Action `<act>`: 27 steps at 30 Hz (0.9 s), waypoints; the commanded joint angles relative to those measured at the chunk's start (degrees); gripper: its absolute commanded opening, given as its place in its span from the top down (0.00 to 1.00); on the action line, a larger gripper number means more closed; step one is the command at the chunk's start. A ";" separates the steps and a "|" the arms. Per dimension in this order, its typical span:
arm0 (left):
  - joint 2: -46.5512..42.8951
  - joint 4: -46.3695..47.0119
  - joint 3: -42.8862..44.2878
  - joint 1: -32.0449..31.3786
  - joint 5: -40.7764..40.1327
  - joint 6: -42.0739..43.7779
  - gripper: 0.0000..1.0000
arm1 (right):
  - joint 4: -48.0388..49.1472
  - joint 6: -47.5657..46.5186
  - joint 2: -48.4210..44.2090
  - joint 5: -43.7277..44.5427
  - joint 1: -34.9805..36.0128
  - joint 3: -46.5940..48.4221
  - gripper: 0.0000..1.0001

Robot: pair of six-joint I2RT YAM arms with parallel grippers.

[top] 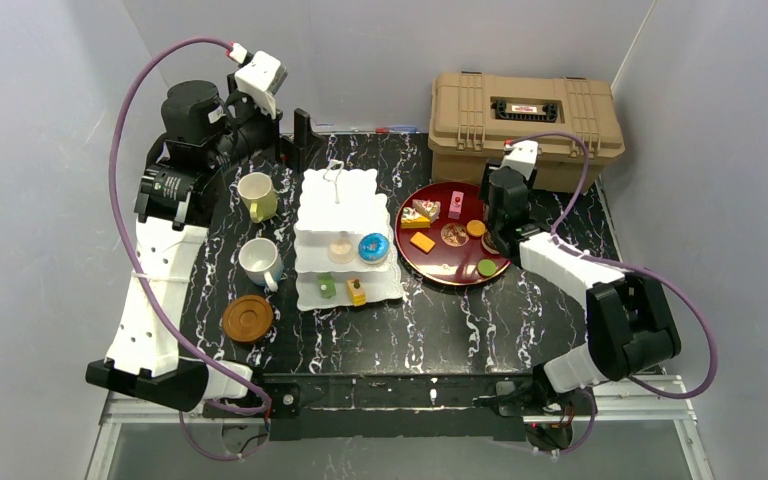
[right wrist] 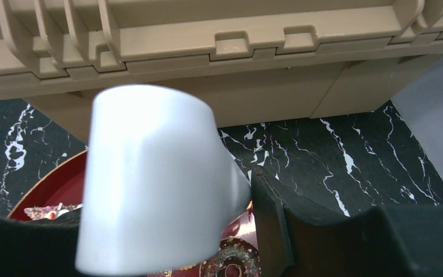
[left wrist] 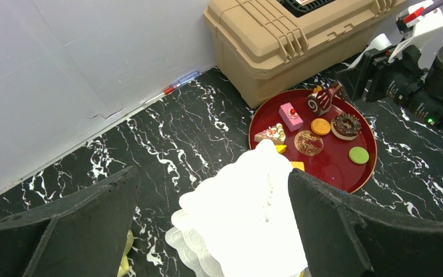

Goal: Serve the afternoon tea
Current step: Pick up the desert from the tray.

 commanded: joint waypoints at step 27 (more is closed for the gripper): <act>-2.92 1.04 -2.45 0.22 -0.74 0.98 0.02 | 5.31 -3.65 7.32 -4.89 -1.58 5.22 0.68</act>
